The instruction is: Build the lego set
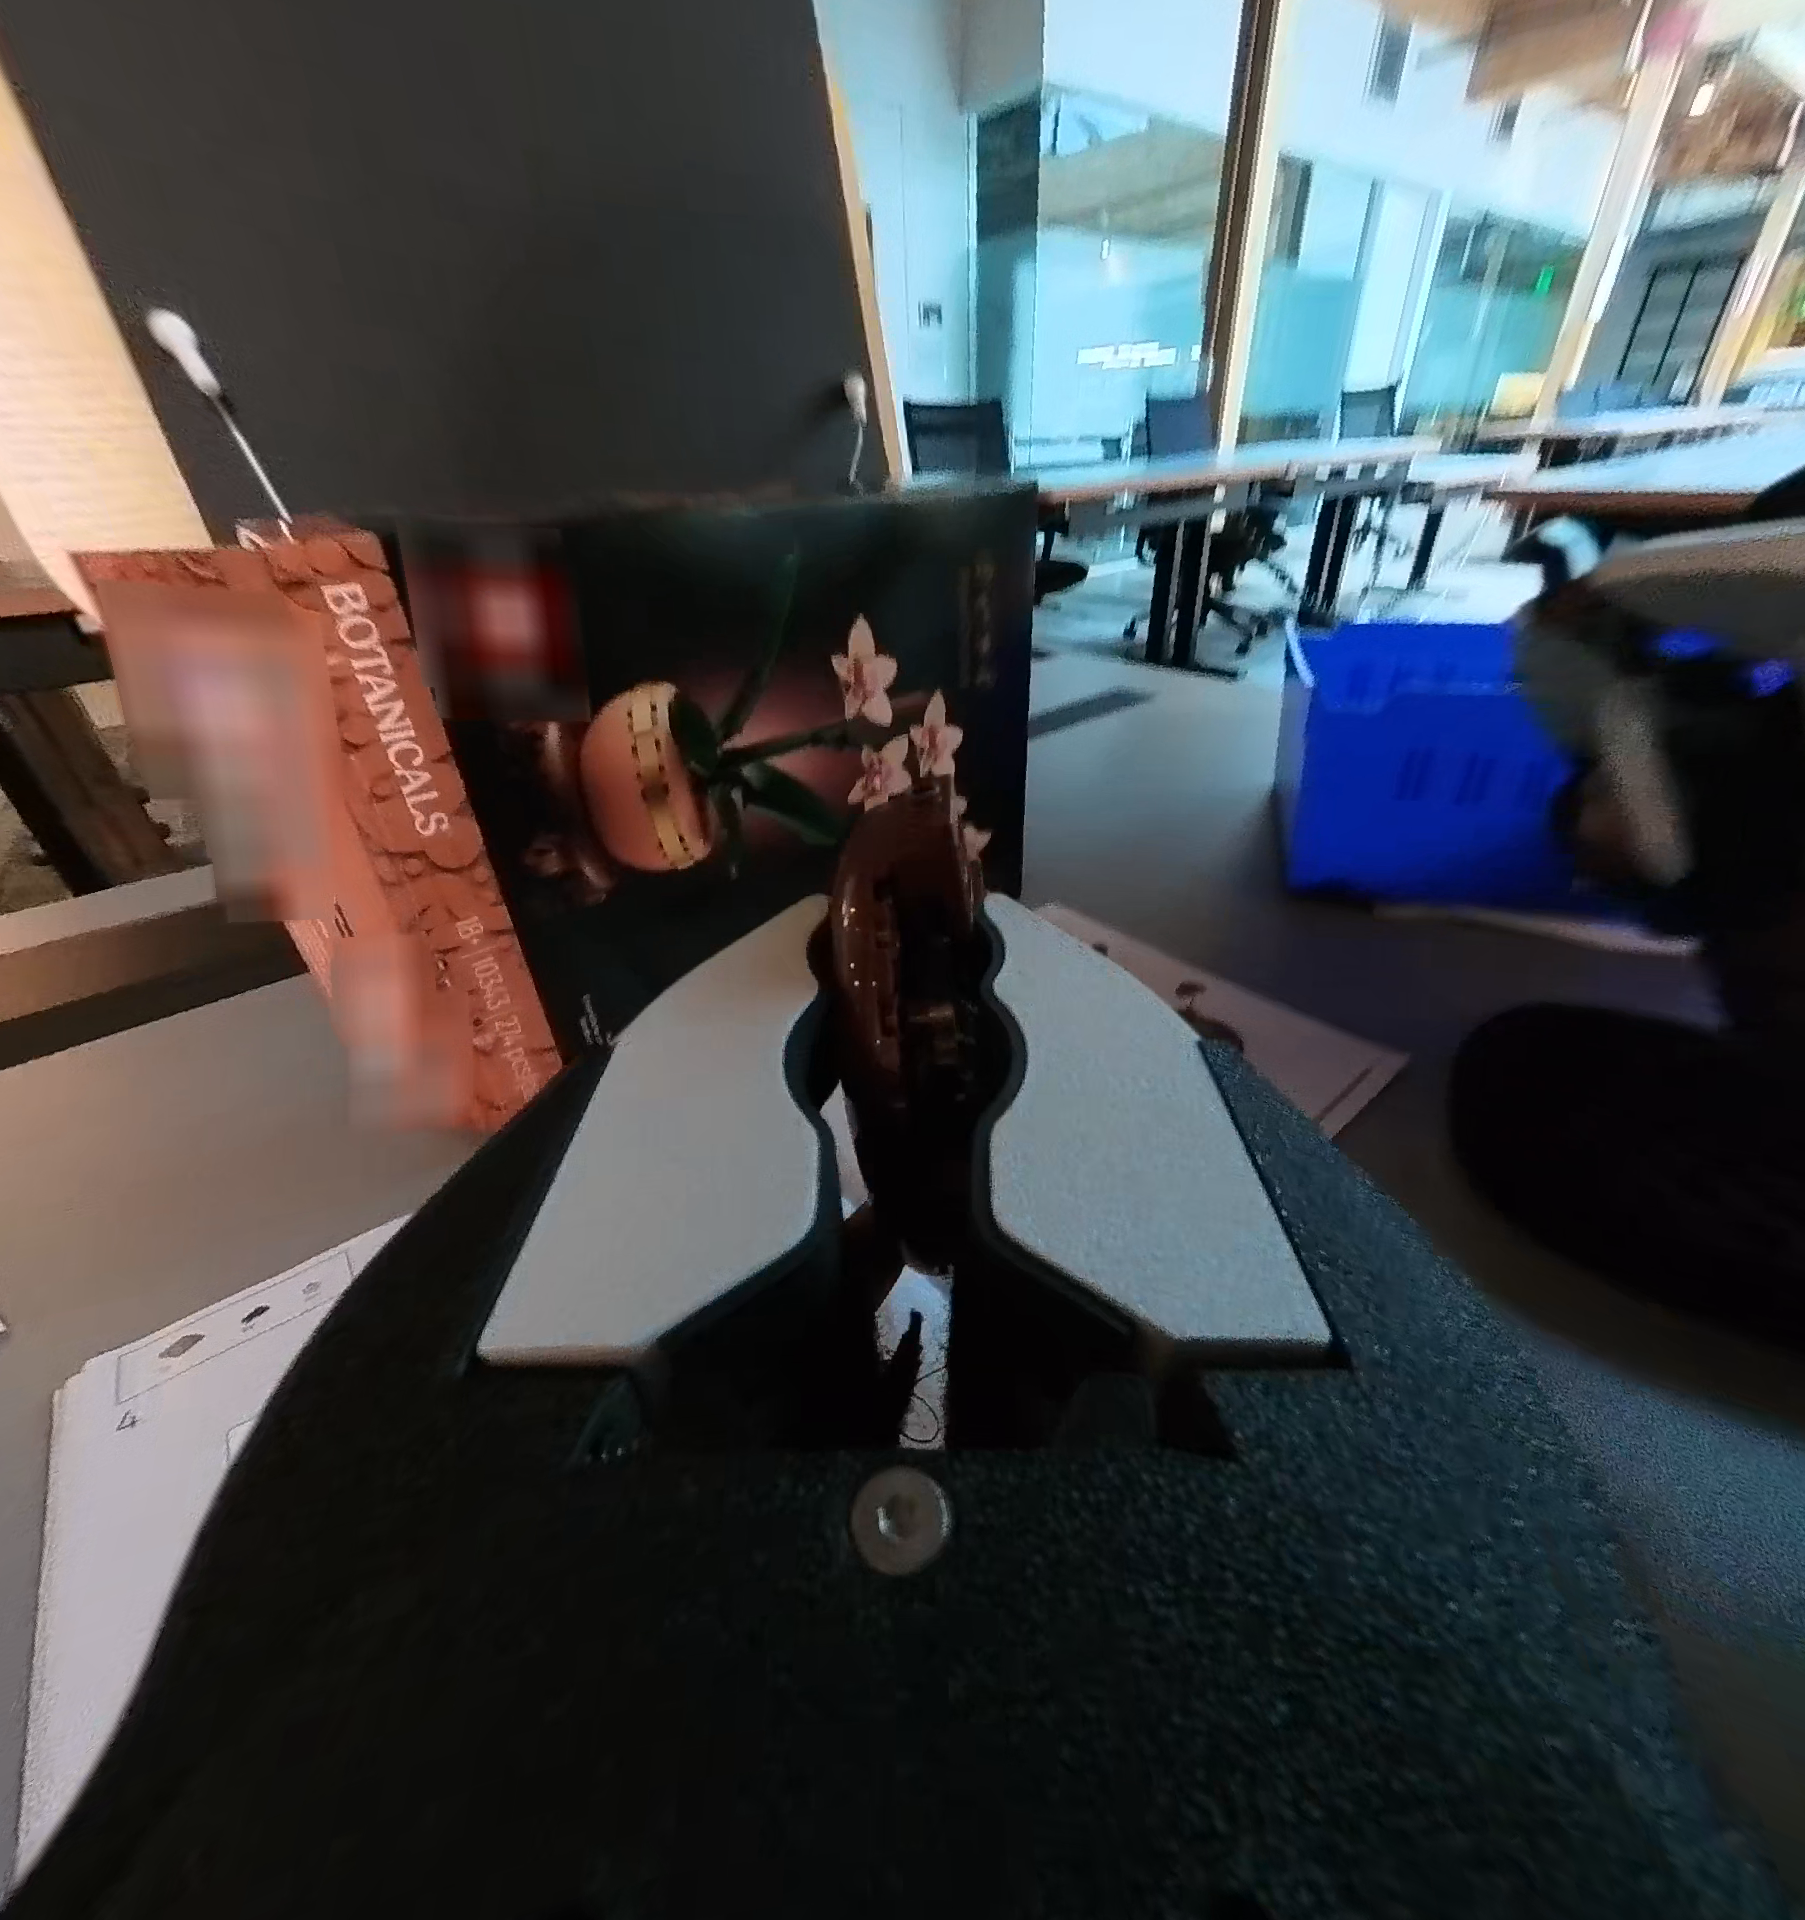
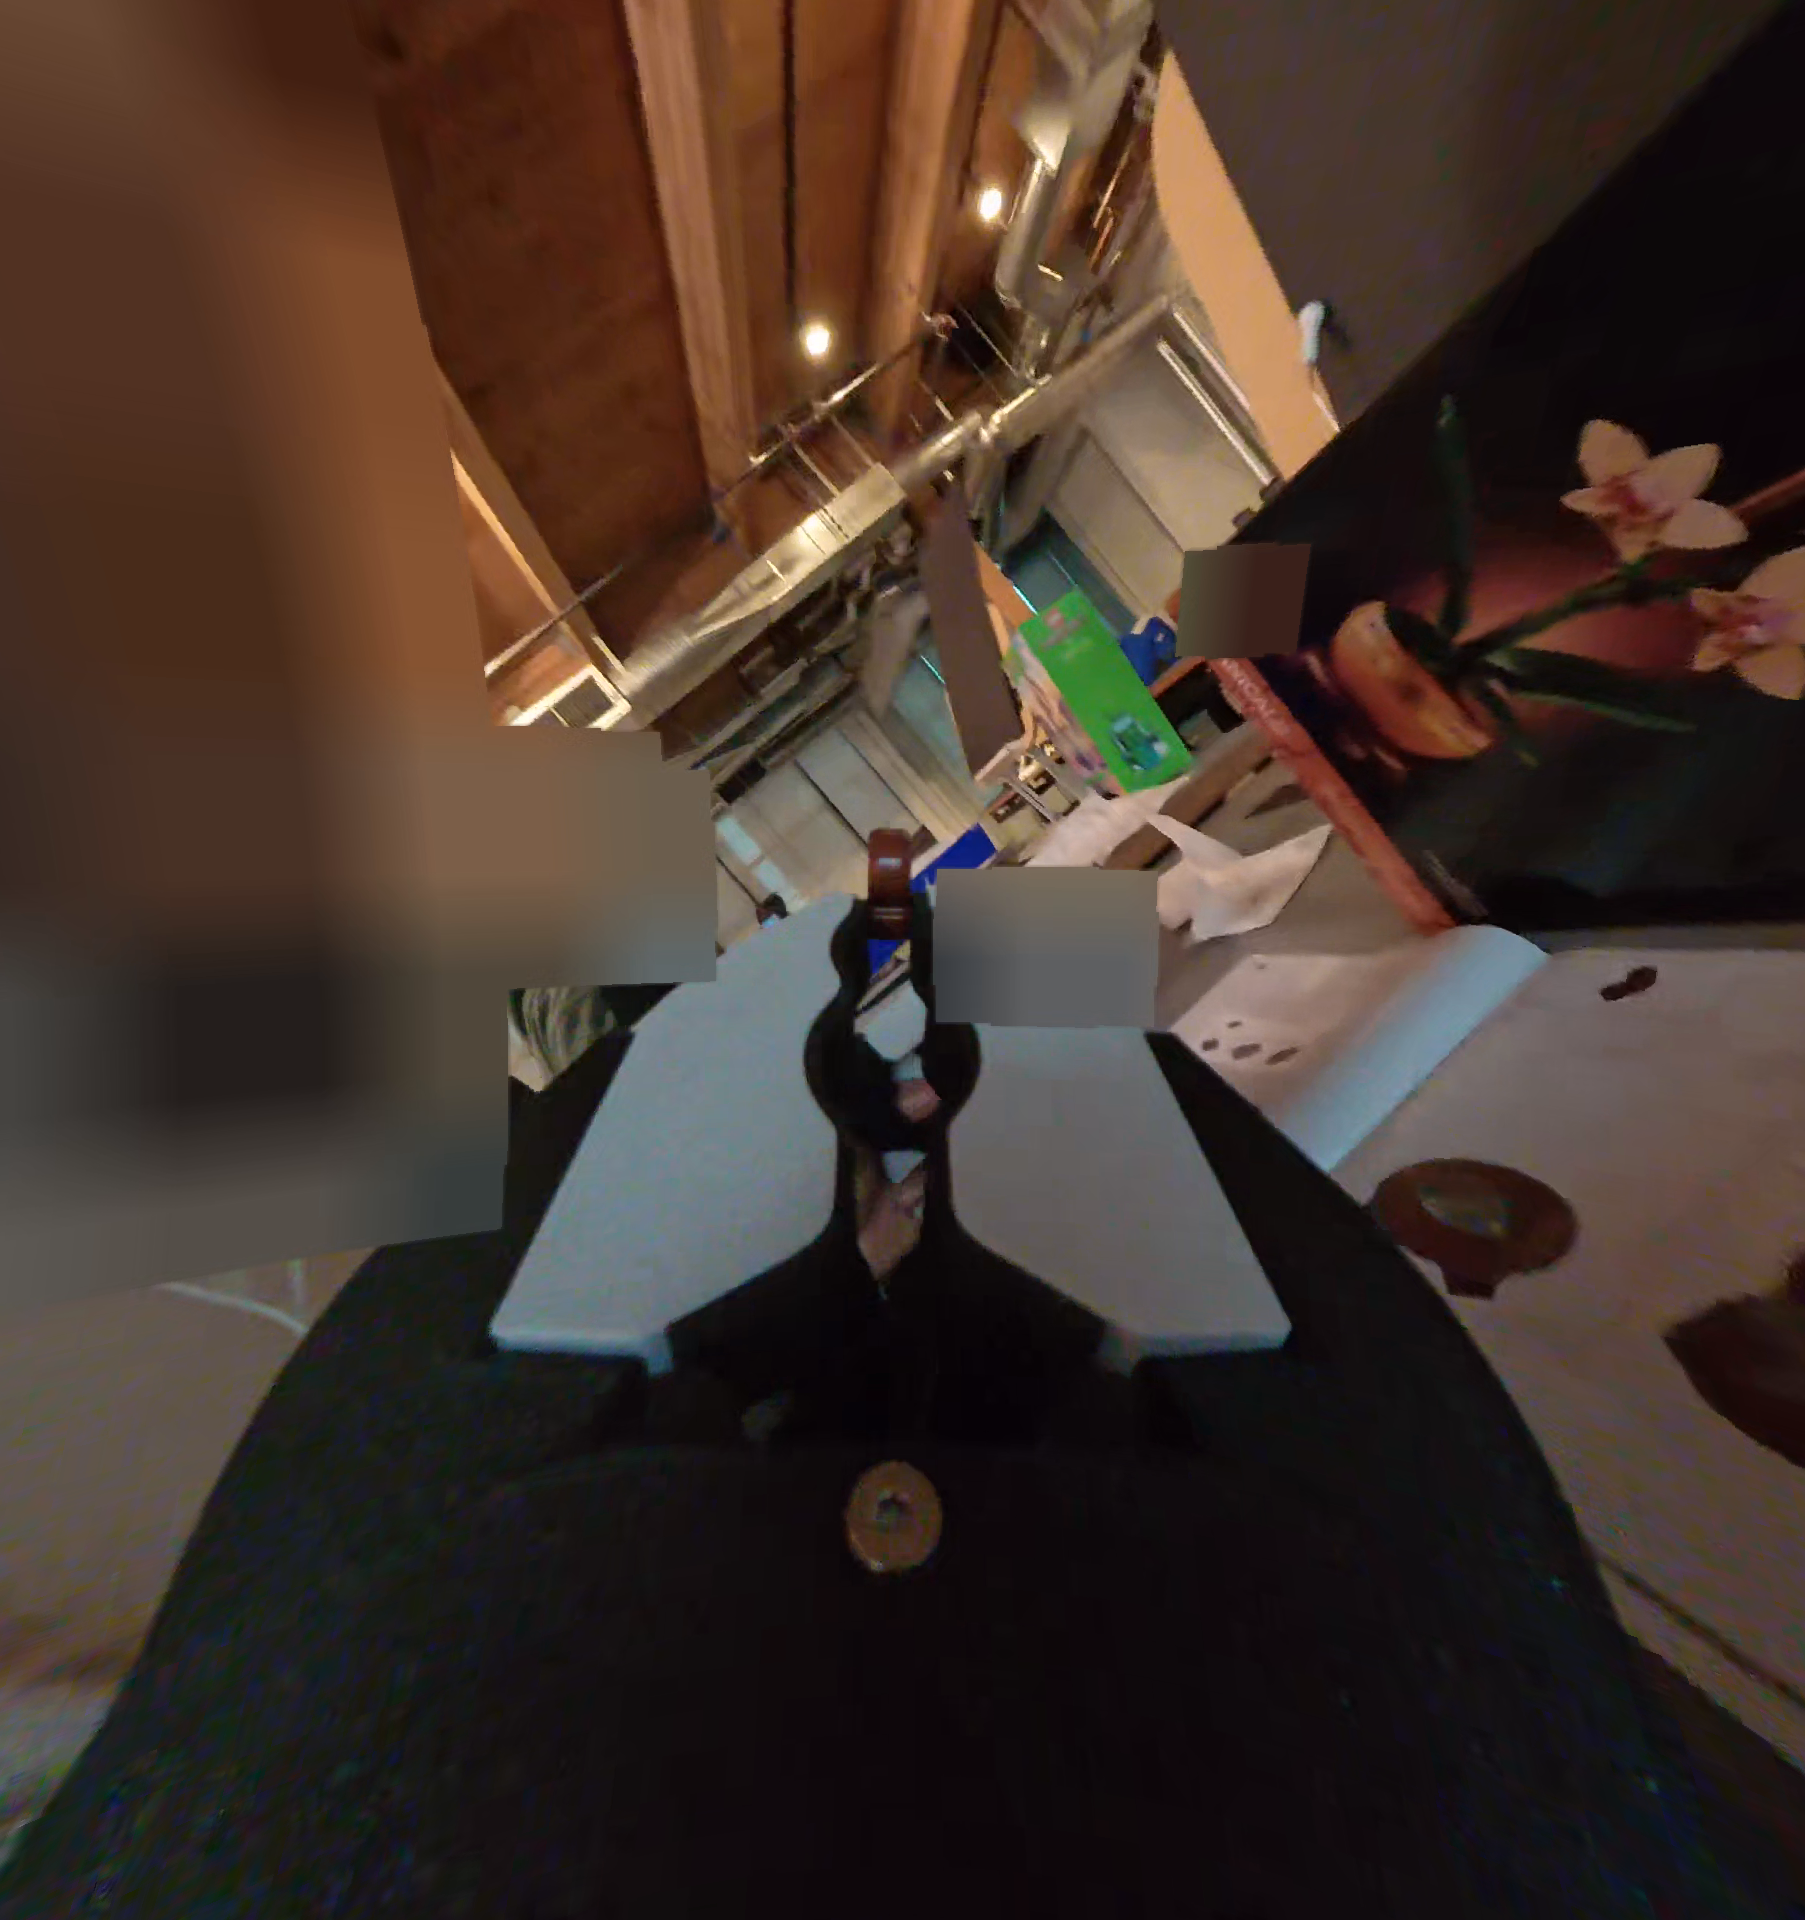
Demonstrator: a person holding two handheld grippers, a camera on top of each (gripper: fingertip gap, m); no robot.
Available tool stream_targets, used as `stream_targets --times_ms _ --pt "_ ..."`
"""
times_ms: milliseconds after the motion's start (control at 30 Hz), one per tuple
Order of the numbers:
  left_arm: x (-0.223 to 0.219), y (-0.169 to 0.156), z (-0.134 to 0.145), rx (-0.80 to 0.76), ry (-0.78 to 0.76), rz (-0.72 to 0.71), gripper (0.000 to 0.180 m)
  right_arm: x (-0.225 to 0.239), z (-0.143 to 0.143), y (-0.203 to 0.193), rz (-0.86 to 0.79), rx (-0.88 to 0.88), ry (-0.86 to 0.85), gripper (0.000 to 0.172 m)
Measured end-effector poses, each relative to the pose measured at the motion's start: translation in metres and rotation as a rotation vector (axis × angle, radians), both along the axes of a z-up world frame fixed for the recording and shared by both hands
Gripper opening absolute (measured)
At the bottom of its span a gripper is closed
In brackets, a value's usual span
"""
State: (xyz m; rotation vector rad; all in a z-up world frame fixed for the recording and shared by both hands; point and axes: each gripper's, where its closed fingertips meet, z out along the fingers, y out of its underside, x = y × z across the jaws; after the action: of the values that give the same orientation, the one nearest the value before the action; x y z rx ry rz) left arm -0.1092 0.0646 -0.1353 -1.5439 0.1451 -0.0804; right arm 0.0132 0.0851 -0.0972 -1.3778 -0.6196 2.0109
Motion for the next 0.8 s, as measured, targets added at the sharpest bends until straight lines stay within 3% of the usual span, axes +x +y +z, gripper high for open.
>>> stream_targets --times_ms 67,200,367,600,800 --pt "-0.001 -0.003 0.005 0.022 -0.023 -0.003 0.022 -0.021 -0.009 -0.006 -0.040 0.106 -0.096 0.005" --pt "-0.002 -0.005 0.007 0.034 -0.057 -0.010 0.021 -0.061 -0.019 -0.015 -0.217 0.484 -0.323 0.005" --pt "0.003 -0.004 0.006 0.033 -0.027 -0.019 0.021 -0.091 -0.011 -0.036 -0.261 0.724 -0.382 0.005" --pt "0.003 -0.002 0.002 0.027 0.354 0.144 0.021 -0.102 -0.013 -0.045 -0.259 0.750 -0.423 0.005" --pt "0.003 0.001 -0.002 -0.010 0.390 0.160 0.021 -0.100 -0.023 -0.041 -0.262 0.757 -0.456 0.005"
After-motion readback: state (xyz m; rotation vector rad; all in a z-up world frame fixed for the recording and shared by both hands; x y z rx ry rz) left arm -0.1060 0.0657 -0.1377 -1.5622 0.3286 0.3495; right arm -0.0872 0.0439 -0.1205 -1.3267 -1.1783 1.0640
